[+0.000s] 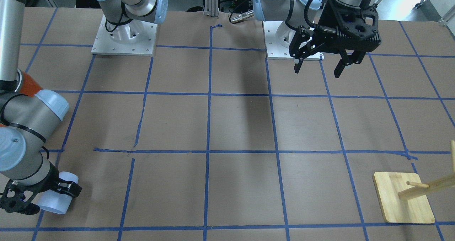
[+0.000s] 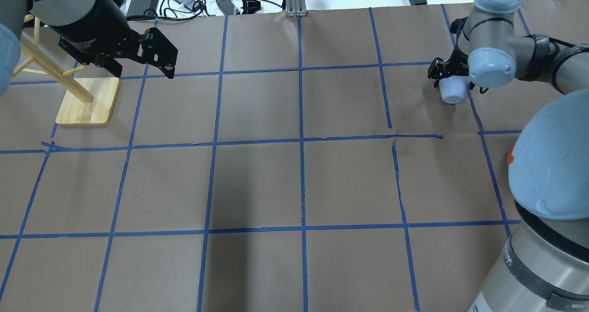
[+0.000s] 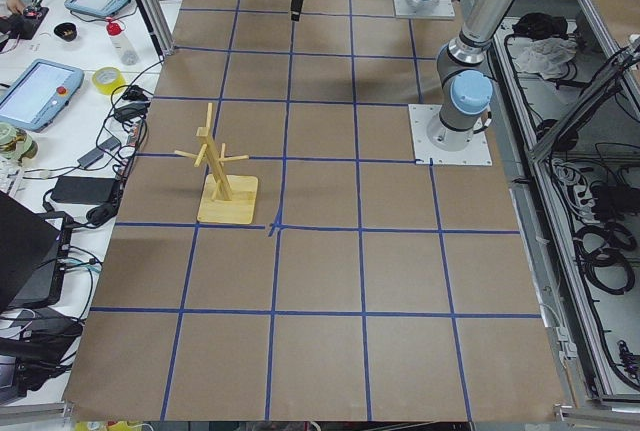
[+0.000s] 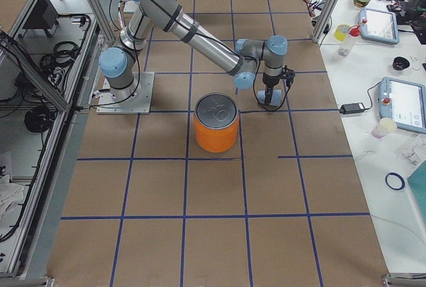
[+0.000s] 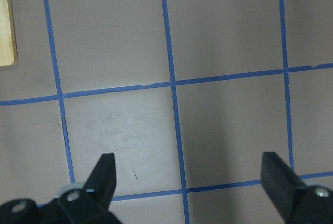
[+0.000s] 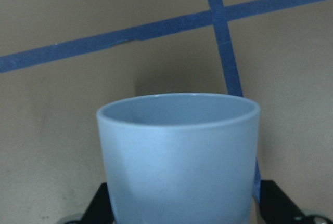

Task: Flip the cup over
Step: 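Close the right gripper on the light-blue cup and lift it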

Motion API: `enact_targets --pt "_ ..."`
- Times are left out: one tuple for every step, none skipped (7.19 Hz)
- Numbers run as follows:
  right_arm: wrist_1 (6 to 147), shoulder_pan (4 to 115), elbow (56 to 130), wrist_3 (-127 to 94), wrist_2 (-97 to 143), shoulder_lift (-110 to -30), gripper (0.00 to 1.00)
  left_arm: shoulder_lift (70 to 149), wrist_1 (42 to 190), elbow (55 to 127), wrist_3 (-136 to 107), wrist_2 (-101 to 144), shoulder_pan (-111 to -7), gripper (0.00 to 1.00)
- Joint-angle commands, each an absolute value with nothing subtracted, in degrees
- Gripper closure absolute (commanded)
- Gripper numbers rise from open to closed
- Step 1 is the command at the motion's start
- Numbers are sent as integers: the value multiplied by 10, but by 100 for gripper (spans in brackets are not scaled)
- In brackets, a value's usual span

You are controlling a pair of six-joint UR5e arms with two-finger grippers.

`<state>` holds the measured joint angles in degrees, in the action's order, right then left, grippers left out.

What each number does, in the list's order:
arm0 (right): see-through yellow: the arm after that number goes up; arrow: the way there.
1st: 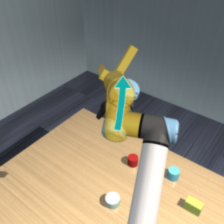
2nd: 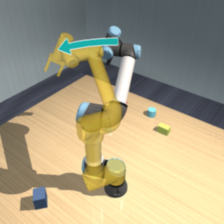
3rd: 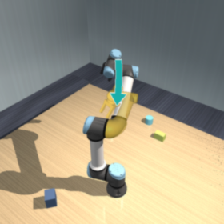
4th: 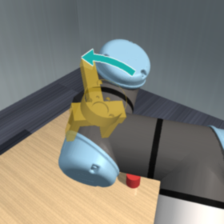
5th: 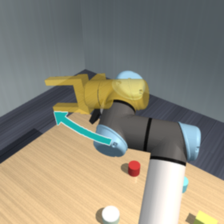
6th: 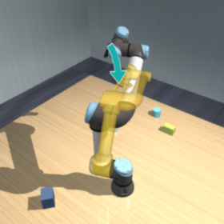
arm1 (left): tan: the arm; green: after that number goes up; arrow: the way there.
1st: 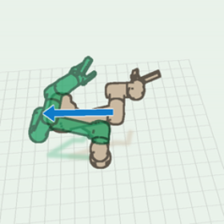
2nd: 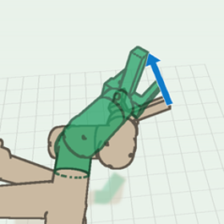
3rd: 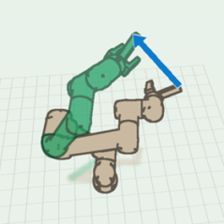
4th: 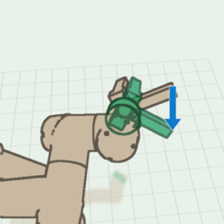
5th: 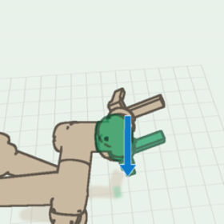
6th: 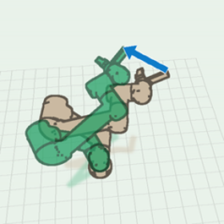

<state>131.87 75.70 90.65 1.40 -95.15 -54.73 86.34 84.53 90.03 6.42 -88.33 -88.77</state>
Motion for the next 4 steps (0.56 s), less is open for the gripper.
enact_targets --pt "1323 754 904 15 -947 -547 75 863 845 900 64 -883 -888 0" --pt "1323 754 899 25 -947 -558 75 863 845 900 64 -883 -888 0" --pt "1315 758 898 52 -947 -579 76 863 845 900 64 -883 -888 0" --pt "1314 769 897 86 -947 -591 76 864 844 900 64 -883 -888 0"
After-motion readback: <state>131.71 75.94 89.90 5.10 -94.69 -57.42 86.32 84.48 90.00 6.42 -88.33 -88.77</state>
